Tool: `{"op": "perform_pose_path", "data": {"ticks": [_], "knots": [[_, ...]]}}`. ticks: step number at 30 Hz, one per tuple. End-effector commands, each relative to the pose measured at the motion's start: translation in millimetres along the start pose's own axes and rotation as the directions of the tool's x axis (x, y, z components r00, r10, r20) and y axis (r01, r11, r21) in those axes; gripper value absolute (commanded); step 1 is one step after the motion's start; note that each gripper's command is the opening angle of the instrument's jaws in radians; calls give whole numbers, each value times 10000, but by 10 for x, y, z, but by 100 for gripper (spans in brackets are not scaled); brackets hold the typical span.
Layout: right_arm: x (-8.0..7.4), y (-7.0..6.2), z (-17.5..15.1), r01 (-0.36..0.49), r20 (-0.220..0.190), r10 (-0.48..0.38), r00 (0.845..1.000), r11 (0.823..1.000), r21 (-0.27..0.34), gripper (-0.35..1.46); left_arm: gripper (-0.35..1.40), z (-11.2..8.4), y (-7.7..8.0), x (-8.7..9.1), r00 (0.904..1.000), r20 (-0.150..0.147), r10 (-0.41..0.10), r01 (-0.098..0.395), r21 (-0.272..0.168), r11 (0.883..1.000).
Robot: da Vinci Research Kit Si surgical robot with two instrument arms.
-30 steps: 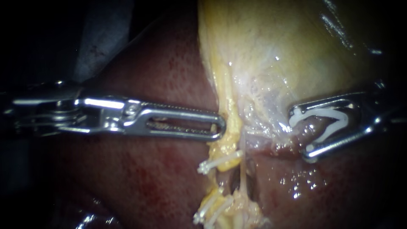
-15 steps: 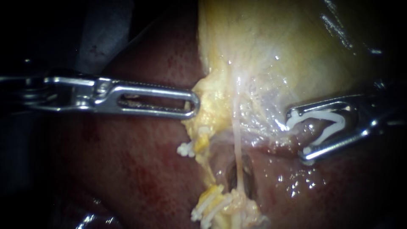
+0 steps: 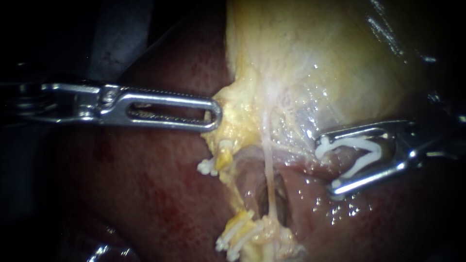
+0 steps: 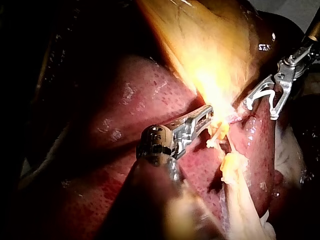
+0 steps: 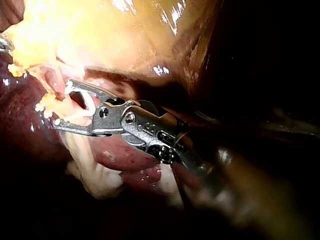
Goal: Clipping first clip right tube
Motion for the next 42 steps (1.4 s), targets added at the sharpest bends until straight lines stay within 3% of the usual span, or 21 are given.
{"op": "perform_pose_path", "data": {"ticks": [1, 14, 28, 42], "knots": [[-3, 0, 4, -65, 29, 65, 10000, 10000, 48, 52, -35, 0, 0, 0, 10000, -1, 1, -1, 0, 10000], [-51, 4, 57, -829, 332, 815, 9961, 9956, 441, 52, -35, -2, -3, -1, 10000, -4, -11, 11, 9, 10000], [-71, 21, 69, -932, 378, 916, 9951, 9947, 430, 51, -35, -2, -5, 0, 10000, 2, -16, 16, 1, 10000], [-74, 33, 84, -910, 409, 895, 9952, 9952, 374, 52, -35, -2, -8, 1, 10000, 10, -21, 21, -9, 10000]]}}
